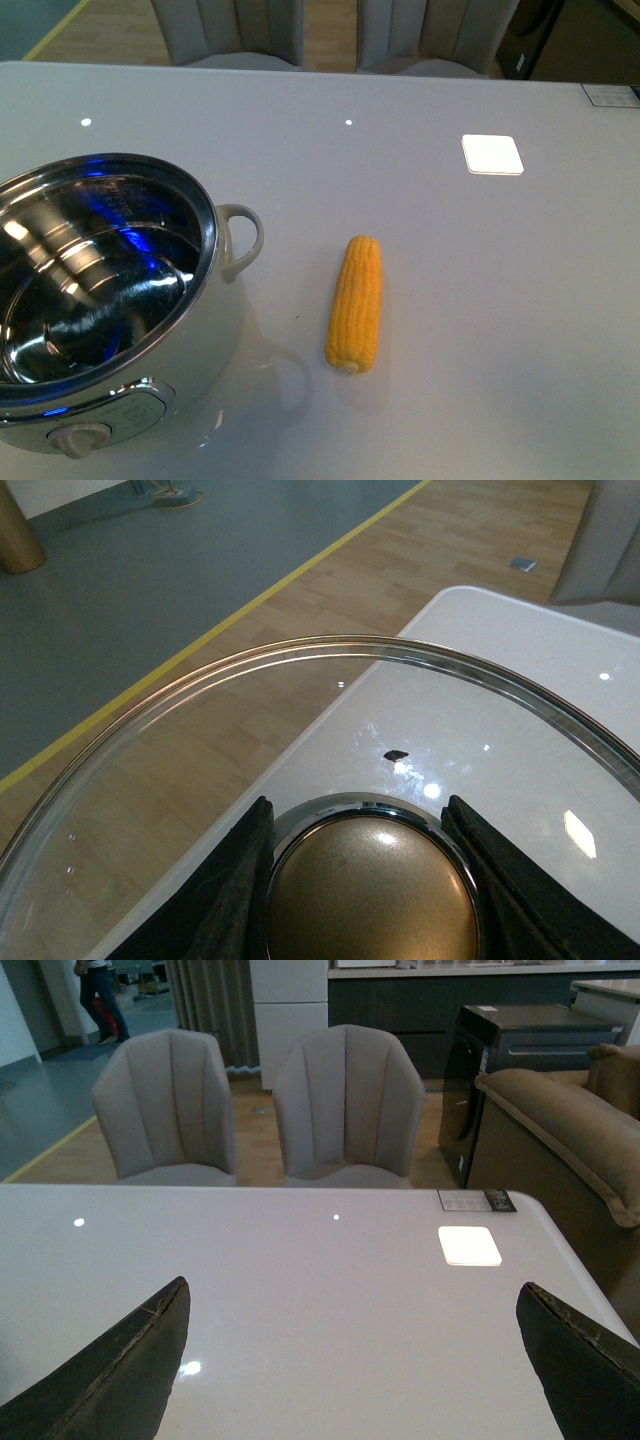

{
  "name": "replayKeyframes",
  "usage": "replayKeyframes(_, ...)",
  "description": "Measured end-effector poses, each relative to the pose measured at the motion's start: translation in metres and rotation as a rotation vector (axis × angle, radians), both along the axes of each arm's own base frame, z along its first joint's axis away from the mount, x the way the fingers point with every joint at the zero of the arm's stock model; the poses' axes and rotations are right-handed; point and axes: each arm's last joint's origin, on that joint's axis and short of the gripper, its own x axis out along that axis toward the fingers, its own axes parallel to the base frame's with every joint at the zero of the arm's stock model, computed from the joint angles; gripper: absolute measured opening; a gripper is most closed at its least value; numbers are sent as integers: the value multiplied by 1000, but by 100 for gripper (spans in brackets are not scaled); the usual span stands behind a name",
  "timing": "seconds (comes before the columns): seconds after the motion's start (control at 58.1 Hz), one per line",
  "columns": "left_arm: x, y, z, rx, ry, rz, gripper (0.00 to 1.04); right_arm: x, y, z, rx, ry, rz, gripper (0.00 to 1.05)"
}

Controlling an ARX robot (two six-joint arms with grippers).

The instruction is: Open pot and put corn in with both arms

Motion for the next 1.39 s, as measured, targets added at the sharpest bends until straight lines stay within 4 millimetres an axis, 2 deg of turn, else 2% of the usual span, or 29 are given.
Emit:
replayKeyframes(0.241,5,3,-48,-8,36,-31,44,0,0,0,0,0,0,96)
replayKeyframes(0.465,21,4,-83,-12,49,-51,44,0,0,0,0,0,0,96)
replayKeyframes(0.637,33,7,-119,-37,84,-59,44,0,0,0,0,0,0,96)
replayKeyframes(0.895,38,11,-146,-50,93,-62,44,0,0,0,0,0,0,96)
replayKeyframes(1.153,34,9,-167,-63,102,-72,44,0,0,0,0,0,0,96)
replayKeyframes(1.394,34,8,-169,-59,90,-76,44,0,0,0,0,0,0,96)
